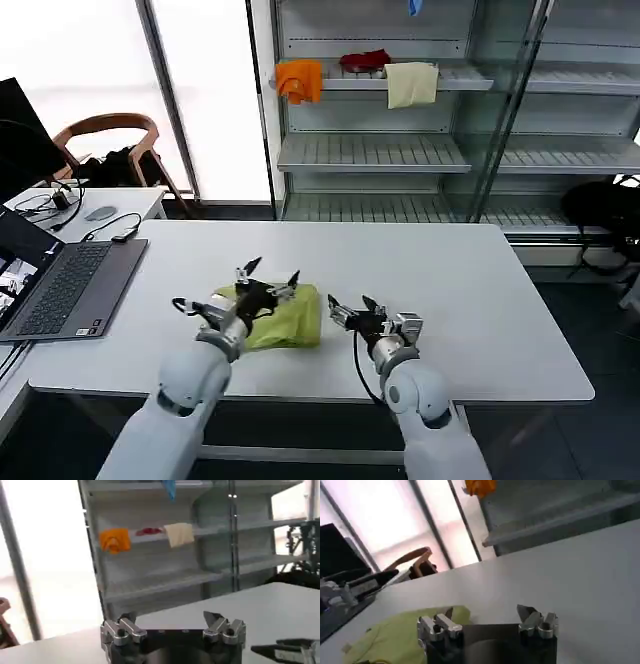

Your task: Fold and organize the clothes.

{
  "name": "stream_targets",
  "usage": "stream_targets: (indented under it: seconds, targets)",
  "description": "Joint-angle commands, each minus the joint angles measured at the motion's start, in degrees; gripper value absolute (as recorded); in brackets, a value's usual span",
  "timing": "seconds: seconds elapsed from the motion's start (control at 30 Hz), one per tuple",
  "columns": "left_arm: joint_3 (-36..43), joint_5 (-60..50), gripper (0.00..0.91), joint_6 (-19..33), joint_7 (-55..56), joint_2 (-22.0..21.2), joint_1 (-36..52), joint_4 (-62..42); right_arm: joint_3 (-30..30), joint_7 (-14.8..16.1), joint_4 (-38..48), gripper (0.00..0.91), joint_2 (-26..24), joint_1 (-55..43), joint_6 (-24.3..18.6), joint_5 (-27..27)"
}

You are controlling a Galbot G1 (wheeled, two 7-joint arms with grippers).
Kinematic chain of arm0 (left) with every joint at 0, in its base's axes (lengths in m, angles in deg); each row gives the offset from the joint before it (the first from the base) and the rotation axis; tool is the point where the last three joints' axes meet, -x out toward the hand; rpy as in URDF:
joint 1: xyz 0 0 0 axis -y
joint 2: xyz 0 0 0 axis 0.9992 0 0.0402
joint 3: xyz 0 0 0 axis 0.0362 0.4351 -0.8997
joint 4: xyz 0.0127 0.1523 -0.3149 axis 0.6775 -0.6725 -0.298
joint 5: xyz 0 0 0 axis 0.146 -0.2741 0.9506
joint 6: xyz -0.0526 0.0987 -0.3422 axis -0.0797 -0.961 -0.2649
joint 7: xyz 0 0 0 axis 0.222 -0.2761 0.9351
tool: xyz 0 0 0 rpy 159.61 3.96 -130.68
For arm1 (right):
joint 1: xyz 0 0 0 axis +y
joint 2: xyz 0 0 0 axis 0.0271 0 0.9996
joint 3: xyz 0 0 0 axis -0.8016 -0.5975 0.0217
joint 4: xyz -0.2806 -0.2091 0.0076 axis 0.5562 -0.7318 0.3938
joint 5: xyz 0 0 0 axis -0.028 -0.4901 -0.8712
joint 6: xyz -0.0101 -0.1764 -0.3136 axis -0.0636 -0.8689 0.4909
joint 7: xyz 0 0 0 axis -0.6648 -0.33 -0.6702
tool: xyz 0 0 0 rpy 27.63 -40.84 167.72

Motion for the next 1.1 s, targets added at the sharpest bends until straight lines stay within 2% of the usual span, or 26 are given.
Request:
stream_targets:
  seconds: [0.03, 0.23, 0.27, 0.3, 0.33, 0.37, 0.4, 1.1]
  targets:
    - [-12.1, 2.6, 0.907, 1.3, -1.5, 3.3, -7.3, 5.4, -7.2, -5.7, 5.0, 0.907, 0.5, -2.2, 0.6, 10.0]
    - [-12.2, 2.7, 0.907, 1.6, -1.5, 2.5, -8.0, 5.2, -7.9, -5.4, 5.6, 0.887, 0.8, -2.2, 0.6, 10.3]
    - [-12.3, 2.8, 0.907, 1.6, -1.5, 2.6, -8.1, 5.2, -8.0, -5.4, 5.6, 0.746, 0.8, -2.2, 0.6, 10.4]
    - [-12.4, 2.8, 0.907, 1.6, -1.4, 2.5, -8.3, 5.2, -8.0, -5.3, 5.5, 0.564, 0.7, -2.2, 0.7, 10.4]
    - [-12.5, 2.9, 0.907, 1.6, -1.4, 2.4, -8.4, 5.2, -8.1, -5.2, 5.5, 0.252, 0.7, -2.2, 0.6, 10.3]
    - [-12.6, 3.0, 0.907, 1.6, -1.4, 2.4, -8.5, 5.3, -8.2, -5.2, 5.5, 0.06, 0.7, -2.2, 0.6, 10.3]
    - [-12.7, 3.2, 0.907, 1.6, -1.4, 2.4, -8.6, 5.4, -8.2, -5.1, 5.5, 0.0, 0.7, -2.2, 0.6, 10.3]
    - [-14.4, 3.3, 0.907, 3.4, -1.2, 1.6, -10.0, 4.9, -6.9, -5.1, 4.3, 0.0, 2.7, -3.2, 0.4, 9.6]
